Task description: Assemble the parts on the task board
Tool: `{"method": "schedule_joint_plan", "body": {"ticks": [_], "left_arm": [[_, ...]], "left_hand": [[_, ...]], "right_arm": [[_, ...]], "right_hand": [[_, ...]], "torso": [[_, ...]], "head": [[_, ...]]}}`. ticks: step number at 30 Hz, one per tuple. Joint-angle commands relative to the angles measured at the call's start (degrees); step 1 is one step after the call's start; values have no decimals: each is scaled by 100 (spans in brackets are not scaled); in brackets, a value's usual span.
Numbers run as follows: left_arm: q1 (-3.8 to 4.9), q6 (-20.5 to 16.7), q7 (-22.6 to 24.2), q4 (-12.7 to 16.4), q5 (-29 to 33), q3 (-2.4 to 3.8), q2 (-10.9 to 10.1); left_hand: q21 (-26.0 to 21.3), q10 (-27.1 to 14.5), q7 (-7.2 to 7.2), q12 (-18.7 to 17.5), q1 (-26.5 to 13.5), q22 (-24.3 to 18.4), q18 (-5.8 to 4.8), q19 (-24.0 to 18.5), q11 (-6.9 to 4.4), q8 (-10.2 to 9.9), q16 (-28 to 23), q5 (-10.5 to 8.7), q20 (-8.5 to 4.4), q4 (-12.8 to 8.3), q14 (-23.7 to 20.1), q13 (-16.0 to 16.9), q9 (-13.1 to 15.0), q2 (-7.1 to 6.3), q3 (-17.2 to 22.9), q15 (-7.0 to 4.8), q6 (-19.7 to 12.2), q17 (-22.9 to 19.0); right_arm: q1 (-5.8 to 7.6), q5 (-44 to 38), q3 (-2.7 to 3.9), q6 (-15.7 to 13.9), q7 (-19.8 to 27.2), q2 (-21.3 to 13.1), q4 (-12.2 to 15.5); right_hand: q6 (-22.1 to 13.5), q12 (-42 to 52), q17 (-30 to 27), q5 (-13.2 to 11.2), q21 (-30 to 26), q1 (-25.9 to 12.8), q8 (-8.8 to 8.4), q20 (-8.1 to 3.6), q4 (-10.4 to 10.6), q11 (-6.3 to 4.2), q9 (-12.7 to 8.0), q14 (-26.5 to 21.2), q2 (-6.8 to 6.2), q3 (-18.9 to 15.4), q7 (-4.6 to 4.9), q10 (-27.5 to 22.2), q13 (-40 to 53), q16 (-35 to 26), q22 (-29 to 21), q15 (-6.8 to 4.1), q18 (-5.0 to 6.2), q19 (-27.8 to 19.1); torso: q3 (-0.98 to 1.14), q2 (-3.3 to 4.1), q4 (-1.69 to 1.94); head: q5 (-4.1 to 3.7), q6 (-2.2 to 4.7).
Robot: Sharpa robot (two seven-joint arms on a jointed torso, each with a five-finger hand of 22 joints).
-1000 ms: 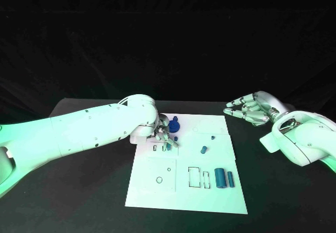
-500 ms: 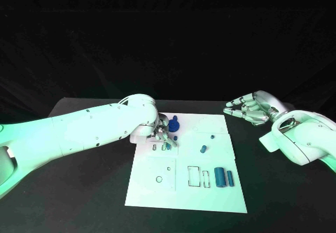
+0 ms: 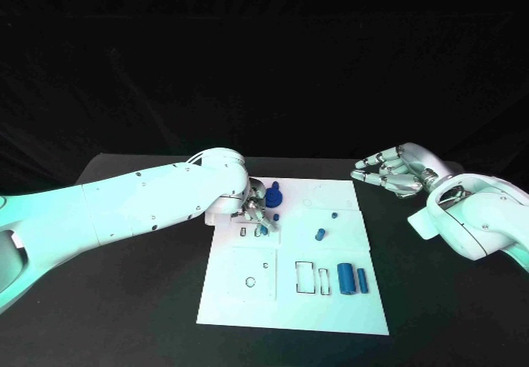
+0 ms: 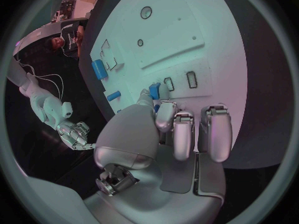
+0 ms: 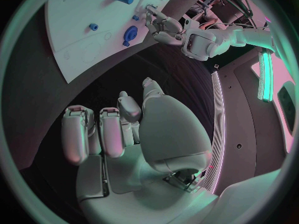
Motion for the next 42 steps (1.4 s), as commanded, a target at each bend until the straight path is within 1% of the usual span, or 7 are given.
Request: {"method": "schedule_joint_plan", "body": {"ticks": [1,5,9,11,13,27,42], "left_arm": [[-6,-35,-385,8,55,-3,9],[-7,-147,-375,35,212,-2,-12],[-7,-314,-358,101,427,2,-67],[-7,-383,-352,146,508,4,-105],[-7,-448,-349,202,557,6,-152],[-23,-1074,-338,629,428,5,-526],[-276,-1463,-330,791,-294,-1,-669]], "left_hand": [[-2,-22,-21,-9,358,834,-108,227,-69,-65,17,87,-54,-157,604,-22,14,76,307,-68,-86,1507],[-22,-93,22,-99,729,810,-102,209,-48,-172,17,423,-72,-376,604,-78,6,-66,977,-66,-181,1507],[-44,-76,51,-160,347,801,-98,196,29,-184,17,405,4,-298,604,-131,149,-930,2739,-47,-177,1507],[-48,-71,64,-169,198,801,-95,195,4,-144,17,405,-7,-278,604,-143,204,-980,3089,-7,-144,1507],[-56,-52,64,-171,-158,804,-94,194,6,-69,17,377,-3,-365,604,-153,341,-1245,3789,-2,-150,1507],[-33,-9,61,-122,-496,859,-105,225,-8,20,17,353,-6,-539,604,-111,491,-1341,4191,-10,-151,1507],[-2,2,53,-118,-544,910,-118,256,-14,42,17,343,-9,-584,604,-115,523,-1367,4240,-14,-144,1507]], "right_arm": [[-5,-45,-1,81,1,9,0],[-7,-45,-3,95,-7,14,-7],[-10,-45,-5,111,-15,23,-14],[-12,-44,-6,121,-20,29,-21],[-13,-40,-8,128,-22,37,-29],[-37,-5,-17,143,-11,69,-91],[-43,3,-18,154,6,67,-84]], "right_hand": [[55,-17,6,16,-16,29,16,-19,4,-43,8,271,29,-41,2,-1,0,-29,311,-48,86,-26],[55,-17,6,16,-16,29,16,-19,4,-43,8,271,29,-41,2,-1,0,-29,311,-48,86,-26],[55,-17,6,16,-16,29,16,-19,4,-43,8,271,29,-41,2,-1,0,-29,311,-48,86,-26],[55,-19,4,16,-17,23,16,-19,10,-44,8,271,34,-47,3,-1,-2,-30,310,-48,87,-26],[56,-24,0,12,-18,11,15,-20,20,-43,9,272,39,-60,3,-2,-8,-33,309,-48,87,-26],[59,-30,-3,-66,-24,-21,11,-22,49,-43,11,274,50,-115,2,0,-20,-40,304,-48,87,-26],[60,-30,-6,-89,-28,-32,11,-23,60,-42,12,274,57,-132,2,0,-22,-43,300,-48,88,-28]], "torso": [[2,1,-5],[1,2,-5],[3,-1,-1],[4,-2,4],[7,-3,7],[38,-6,25],[38,-9,26]], "head": [[7,-9],[5,-12],[2,-25],[-3,-26],[2,-25],[43,-6],[81,-26]]}}
